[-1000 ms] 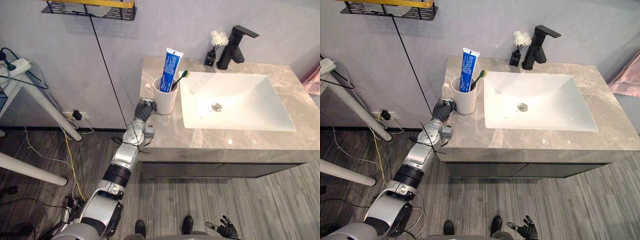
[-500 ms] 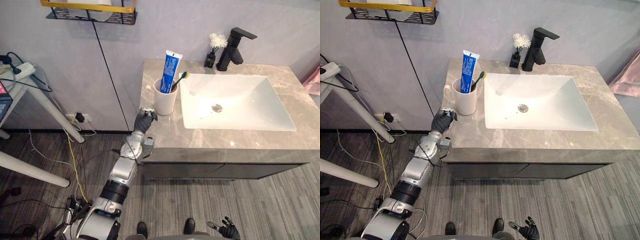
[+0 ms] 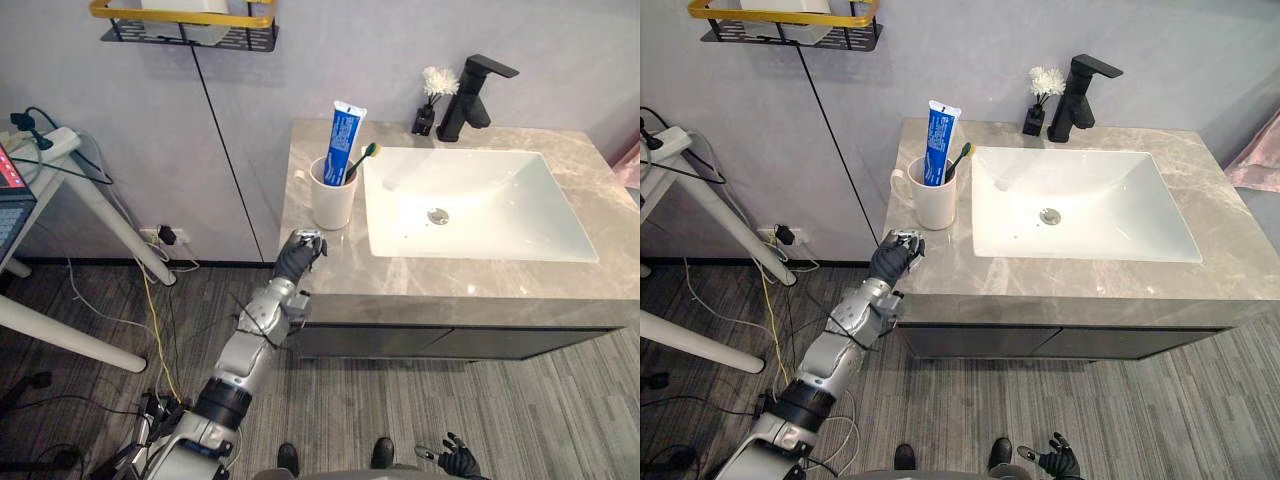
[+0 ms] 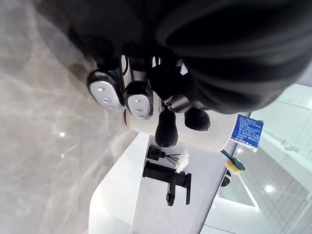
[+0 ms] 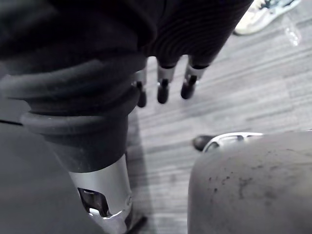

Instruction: Organize washtable

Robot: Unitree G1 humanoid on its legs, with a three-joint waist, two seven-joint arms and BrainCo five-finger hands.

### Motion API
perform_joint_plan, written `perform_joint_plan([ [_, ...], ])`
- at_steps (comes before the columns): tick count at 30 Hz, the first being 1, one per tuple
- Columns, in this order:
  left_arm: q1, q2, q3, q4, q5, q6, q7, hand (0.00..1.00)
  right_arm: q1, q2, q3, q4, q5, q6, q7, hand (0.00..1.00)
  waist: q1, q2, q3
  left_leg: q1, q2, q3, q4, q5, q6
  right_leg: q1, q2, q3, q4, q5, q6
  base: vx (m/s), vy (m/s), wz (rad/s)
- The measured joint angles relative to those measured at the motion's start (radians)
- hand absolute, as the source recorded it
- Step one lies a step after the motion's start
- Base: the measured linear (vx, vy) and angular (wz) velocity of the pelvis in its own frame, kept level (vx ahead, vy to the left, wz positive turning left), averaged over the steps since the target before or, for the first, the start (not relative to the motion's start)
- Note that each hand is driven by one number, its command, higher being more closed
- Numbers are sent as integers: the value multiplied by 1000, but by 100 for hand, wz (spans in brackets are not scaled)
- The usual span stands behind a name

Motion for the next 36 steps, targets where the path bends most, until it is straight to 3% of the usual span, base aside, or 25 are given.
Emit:
perform_joint_plan([
  [7, -44, 0, -27, 28, -4, -10, 16, 100, -6, 0, -1, 9, 0, 1, -1, 0, -21, 0, -1, -9, 0, 11, -2, 0, 0, -15, 0, 11, 0, 1, 1, -10, 1, -3],
  [13, -192, -33, -35, 199, -3, -15, 57, 100, -11, -1, 3, 12, 0, 2, -1, 0, -30, -2, 0, -9, 0, 15, -1, 0, 0, -17, 0, 14, 0, 3, 1, -1, 0, -1],
  [15, -201, -33, -35, 204, -5, -18, 65, 100, -14, -1, 8, 9, 1, 2, -2, 0, -45, -3, 0, -13, 0, 18, -1, 0, 0, -27, 0, 17, 0, 4, 0, -24, 1, -5],
  [21, -229, -49, -55, 208, -35, -21, 79, 100, -17, -1, 9, 9, 1, 5, -3, 0, -46, -5, 2, -27, 0, 35, -3, 0, 0, -48, 0, 36, 0, 11, 0, -5, 4, -9],
  [24, -265, -61, -58, 245, -31, -33, 83, 100, -22, 0, 10, 9, 1, 6, -6, 0, -48, -7, 13, -30, 0, 36, -1, 0, 0, -50, 0, 37, 0, 12, 0, 0, 0, 0],
  [29, -334, -70, -34, 286, 83, -44, 111, 100, -30, -12, 21, -11, 1, 5, -17, 0, -48, -9, 45, -38, 2, 67, -1, 0, 0, -76, 2, 70, 0, 22, -1, -27, -2, -17],
  [36, -428, -69, 31, 310, 94, -62, 142, 100, -29, -19, 40, -58, 1, -1, -24, 0, -53, -4, 98, -59, 5, 91, 1, 0, 0, -109, 6, 94, 0, 31, -3, -32, -10, -12],
])
